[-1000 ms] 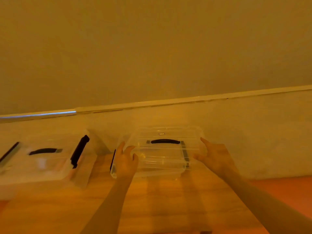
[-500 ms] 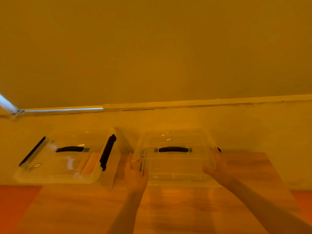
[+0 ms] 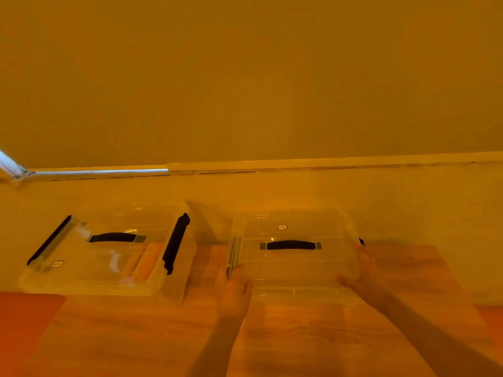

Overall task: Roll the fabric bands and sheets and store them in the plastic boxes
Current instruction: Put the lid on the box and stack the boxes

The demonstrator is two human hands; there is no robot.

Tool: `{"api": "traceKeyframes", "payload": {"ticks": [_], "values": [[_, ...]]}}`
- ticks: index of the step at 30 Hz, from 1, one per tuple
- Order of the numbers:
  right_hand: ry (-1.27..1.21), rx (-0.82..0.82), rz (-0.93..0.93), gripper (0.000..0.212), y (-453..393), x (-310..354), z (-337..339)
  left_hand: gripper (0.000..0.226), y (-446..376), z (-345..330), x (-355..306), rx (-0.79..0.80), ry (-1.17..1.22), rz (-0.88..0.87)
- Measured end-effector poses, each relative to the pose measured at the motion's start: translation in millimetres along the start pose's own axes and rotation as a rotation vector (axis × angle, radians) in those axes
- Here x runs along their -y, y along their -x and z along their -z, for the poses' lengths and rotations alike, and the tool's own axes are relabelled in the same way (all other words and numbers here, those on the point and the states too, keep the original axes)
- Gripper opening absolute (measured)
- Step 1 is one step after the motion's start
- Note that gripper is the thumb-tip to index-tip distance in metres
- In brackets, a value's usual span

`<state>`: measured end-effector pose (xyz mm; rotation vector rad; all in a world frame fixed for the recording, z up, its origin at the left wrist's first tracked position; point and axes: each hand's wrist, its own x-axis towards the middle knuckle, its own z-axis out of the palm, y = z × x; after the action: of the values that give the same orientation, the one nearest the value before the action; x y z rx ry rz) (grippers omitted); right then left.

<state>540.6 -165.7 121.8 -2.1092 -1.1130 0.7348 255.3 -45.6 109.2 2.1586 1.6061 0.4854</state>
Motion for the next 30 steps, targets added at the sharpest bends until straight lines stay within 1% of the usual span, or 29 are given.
{"api": "traceKeyframes", "payload": {"ticks": [3,8,13,15,17,21,24,30], "values": [[0.041,-0.003,-0.003,0.108,-4,-2,0,0.052,1,-4,-3,0.073,-0.03,0.029],[0.074,-0.018,-0.044,0.112,-8,-9,-3,0.054,0,-10,-6,0.133,-0.074,0.04],[0.111,-0.016,-0.055,0.111,-10,-14,-8,0.057,-8,-9,-9,0.205,-0.245,0.023],[0.17,-0.037,-0.076,0.112,-11,-15,-9,0.063,-13,-8,-15,0.246,-0.248,0.033],[0.18,-0.04,-0.105,0.114,-14,-16,-11,0.069,-19,-7,-21,0.274,-0.207,0.096],[0.092,-0.012,-0.137,0.116,-18,-18,-12,0.076,-35,-7,-25,0.282,-0.062,0.265],[0.086,-0.018,-0.171,0.116,-17,-20,-12,0.076,-39,-11,-25,0.274,0.038,0.327],[0.115,-0.029,-0.178,0.11,-5,-23,-19,0.071,-26,-14,-24,0.185,-0.063,0.361]]}}
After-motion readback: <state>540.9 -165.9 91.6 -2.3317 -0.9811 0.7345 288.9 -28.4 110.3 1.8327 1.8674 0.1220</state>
